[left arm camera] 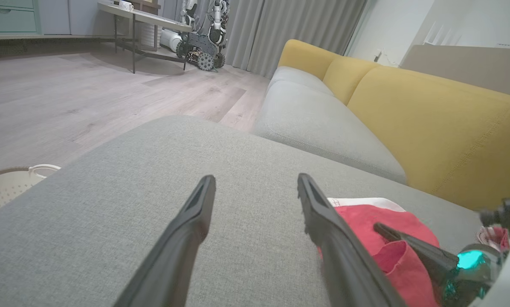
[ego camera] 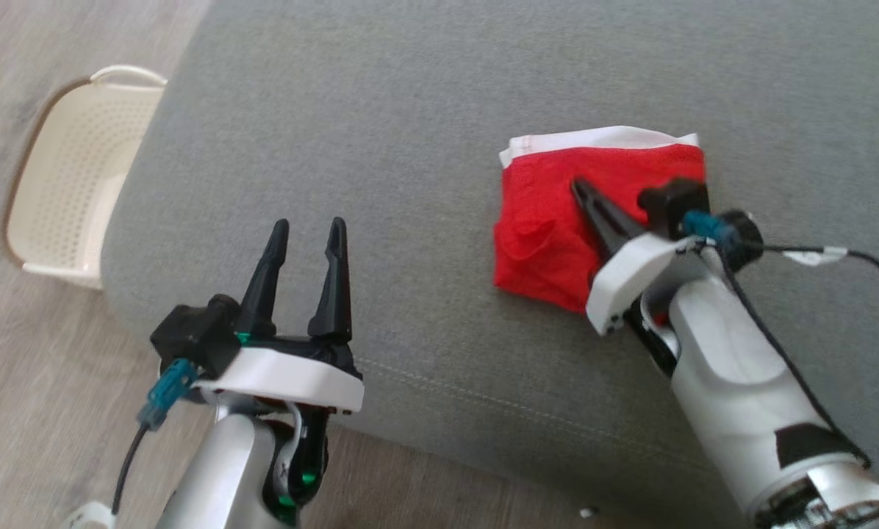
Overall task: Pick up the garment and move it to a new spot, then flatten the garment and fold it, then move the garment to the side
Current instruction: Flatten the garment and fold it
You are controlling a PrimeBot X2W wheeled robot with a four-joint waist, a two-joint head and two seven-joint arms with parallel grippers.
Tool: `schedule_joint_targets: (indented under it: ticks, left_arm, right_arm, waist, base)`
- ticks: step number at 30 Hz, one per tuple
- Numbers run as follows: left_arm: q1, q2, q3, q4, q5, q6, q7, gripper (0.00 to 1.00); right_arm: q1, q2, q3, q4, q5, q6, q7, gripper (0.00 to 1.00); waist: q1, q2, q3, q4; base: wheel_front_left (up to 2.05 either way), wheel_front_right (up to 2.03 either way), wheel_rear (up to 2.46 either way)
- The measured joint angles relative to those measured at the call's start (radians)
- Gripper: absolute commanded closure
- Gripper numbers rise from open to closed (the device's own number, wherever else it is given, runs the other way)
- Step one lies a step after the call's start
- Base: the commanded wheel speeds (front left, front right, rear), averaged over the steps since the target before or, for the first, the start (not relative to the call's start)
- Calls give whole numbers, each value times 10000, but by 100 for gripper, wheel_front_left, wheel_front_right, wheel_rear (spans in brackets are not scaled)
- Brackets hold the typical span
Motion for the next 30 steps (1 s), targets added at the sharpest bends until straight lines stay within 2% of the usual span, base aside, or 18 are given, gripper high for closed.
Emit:
schedule_joint_targets:
  ticks: [6, 14, 22, 26, 30]
  left_arm:
    - [0, -2, 12, 46, 71, -10, 0, 0]
    - [59, 0, 10, 198, 153, -113, 0, 0]
    - [308, 2, 159, 320, 324, -184, 0, 0]
    - [467, 4, 316, 339, 370, -217, 0, 0]
    - [564, 4, 523, 328, 514, -263, 0, 0]
  right_arm:
    - [161, -2, 449, 222, 188, 0, 136, 100]
    - [803, 174, 2067, -198, 1260, 0, 86, 100]
    - [1170, 136, 2882, -245, 2215, 0, 180, 100]
    - [1143, 132, 2884, -420, 2683, 0, -31, 100]
    - [1086, 54, 2096, -719, 3091, 0, -395, 100]
  waist:
    - [0, 0, -157, -257]
    - [0, 0, -472, -371]
    - [0, 0, -803, -359]
    - [0, 0, -1000, -471]
    - [0, 0, -1200, -708]
  base:
    - [0, 0, 0]
    - [0, 0, 0]
    - [0, 0, 0]
    - [0, 0, 0]
    - [0, 0, 0]
